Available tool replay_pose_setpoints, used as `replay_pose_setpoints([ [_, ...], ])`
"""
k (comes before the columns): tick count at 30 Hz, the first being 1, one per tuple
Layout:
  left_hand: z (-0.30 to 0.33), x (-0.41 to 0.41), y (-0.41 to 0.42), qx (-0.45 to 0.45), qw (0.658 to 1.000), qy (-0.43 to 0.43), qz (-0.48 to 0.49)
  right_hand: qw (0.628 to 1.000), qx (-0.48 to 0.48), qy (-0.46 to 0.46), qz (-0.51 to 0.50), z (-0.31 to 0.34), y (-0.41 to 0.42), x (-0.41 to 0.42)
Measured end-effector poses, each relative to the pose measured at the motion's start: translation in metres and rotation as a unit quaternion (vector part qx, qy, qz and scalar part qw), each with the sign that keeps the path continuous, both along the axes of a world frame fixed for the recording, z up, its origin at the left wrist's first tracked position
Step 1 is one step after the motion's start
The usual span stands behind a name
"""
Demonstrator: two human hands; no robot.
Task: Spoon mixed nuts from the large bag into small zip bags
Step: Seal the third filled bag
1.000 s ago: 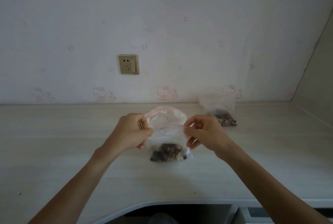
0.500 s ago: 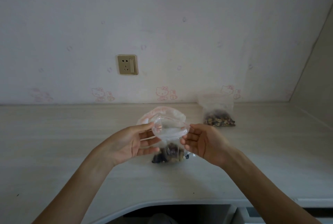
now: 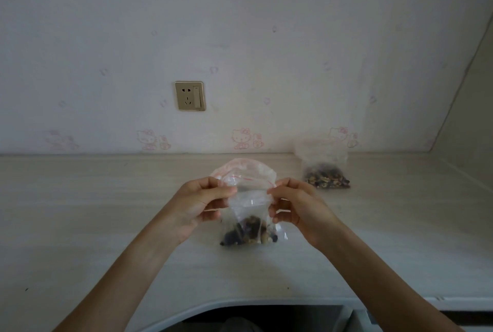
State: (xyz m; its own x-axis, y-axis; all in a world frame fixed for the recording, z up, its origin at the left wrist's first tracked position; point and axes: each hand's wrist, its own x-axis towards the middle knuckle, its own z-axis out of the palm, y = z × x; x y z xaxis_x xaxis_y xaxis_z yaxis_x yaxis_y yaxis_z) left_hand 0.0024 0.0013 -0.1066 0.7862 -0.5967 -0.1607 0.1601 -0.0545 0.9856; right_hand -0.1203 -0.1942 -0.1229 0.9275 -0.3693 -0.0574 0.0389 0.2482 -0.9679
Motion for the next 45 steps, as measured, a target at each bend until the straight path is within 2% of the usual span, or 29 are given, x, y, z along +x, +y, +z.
replay_pose_setpoints([
  [2, 0.001, 0.0, -0.001, 0.036, 0.996, -0.067, 0.056, 0.988, -0.13, 0.006, -0.08, 0.005, 0.005, -0.003],
  [4, 0.004, -0.003, -0.001, 0.07, 0.979, -0.16, 0.102, 0.951, -0.281, 0.0, -0.132, 0.009, 0.011, -0.006],
  [6, 0.007, -0.003, -0.002, 0.132, 0.94, -0.29, 0.121, 0.903, -0.404, 0.0, -0.147, 0.01, 0.014, -0.007],
  [8, 0.01, -0.005, -0.002, 0.206, 0.903, -0.362, 0.108, 0.886, -0.444, 0.023, -0.134, 0.016, 0.017, -0.008],
  [9, 0.012, -0.006, -0.003, 0.214, 0.91, -0.34, 0.098, 0.901, -0.415, 0.038, -0.122, 0.02, 0.016, -0.008],
  [10, 0.015, -0.008, -0.004, 0.199, 0.932, -0.291, 0.089, 0.923, -0.365, 0.055, -0.107, 0.022, 0.013, -0.009],
  [12, 0.018, -0.011, -0.005, 0.138, 0.979, -0.143, 0.051, 0.965, -0.246, 0.078, -0.054, 0.025, 0.007, -0.01],
  [13, 0.02, -0.01, -0.004, 0.103, 0.991, -0.079, 0.021, 0.977, -0.193, 0.08, -0.03, 0.025, 0.003, -0.01],
  [15, 0.022, -0.007, 0.0, 0.042, 0.998, 0.022, -0.045, 0.993, -0.097, 0.068, 0.012, 0.022, -0.006, -0.009],
  [17, 0.02, -0.003, 0.003, -0.017, 0.99, 0.108, -0.093, 0.997, 0.006, 0.054, 0.057, 0.019, -0.013, -0.007],
  [20, 0.012, -0.001, 0.004, -0.066, 0.978, 0.167, -0.105, 0.986, 0.121, 0.04, 0.103, 0.015, -0.017, -0.006],
  [23, 0.007, -0.001, 0.002, -0.07, 0.987, 0.128, -0.072, 0.985, 0.131, 0.027, 0.107, 0.012, -0.018, -0.005],
  [25, 0.008, -0.001, 0.001, -0.062, 0.994, 0.085, -0.037, 0.995, 0.053, 0.019, 0.081, 0.013, -0.017, -0.005],
  [27, 0.011, 0.0, 0.001, -0.03, 0.999, 0.026, 0.002, 0.995, -0.098, 0.01, 0.012, 0.016, -0.013, -0.005],
  [28, 0.013, -0.001, 0.0, -0.008, 1.0, -0.009, 0.025, 0.983, -0.18, 0.002, -0.035, 0.019, -0.01, -0.006],
  [30, 0.018, -0.003, -0.002, 0.036, 0.99, -0.109, 0.081, 0.936, -0.328, -0.02, -0.129, 0.022, -0.002, -0.006],
  [31, 0.019, -0.004, -0.003, 0.064, 0.974, -0.188, 0.113, 0.91, -0.379, -0.031, -0.166, 0.023, 0.003, -0.005],
  [33, 0.022, -0.006, -0.003, 0.127, 0.915, -0.351, 0.15, 0.862, -0.463, -0.035, -0.204, 0.024, 0.008, -0.002],
  [35, 0.024, -0.008, -0.003, 0.194, 0.873, -0.424, 0.143, 0.837, -0.51, -0.001, -0.197, 0.025, 0.009, 0.0],
  [36, 0.026, -0.009, -0.004, 0.223, 0.873, -0.413, 0.134, 0.848, -0.497, 0.023, -0.18, 0.025, 0.007, 0.0],
  [37, 0.026, -0.009, -0.004, 0.236, 0.888, -0.376, 0.123, 0.874, -0.458, 0.045, -0.156, 0.026, 0.004, -0.001],
  [38, 0.028, -0.009, -0.004, 0.214, 0.921, -0.308, 0.107, 0.907, -0.396, 0.062, -0.126, 0.026, 0.001, -0.003],
  [40, 0.029, -0.01, -0.002, 0.098, 0.986, -0.126, 0.038, 0.972, -0.218, 0.075, -0.05, 0.024, -0.005, -0.007],
  [42, 0.03, -0.007, 0.003, 0.01, 0.999, -0.01, -0.047, 0.994, -0.085, 0.063, 0.008, 0.022, -0.011, -0.01],
  [45, 0.026, -0.002, 0.008, -0.052, 0.99, 0.059, -0.118, 0.996, 0.041, 0.021, 0.079, 0.018, -0.018, -0.009],
])
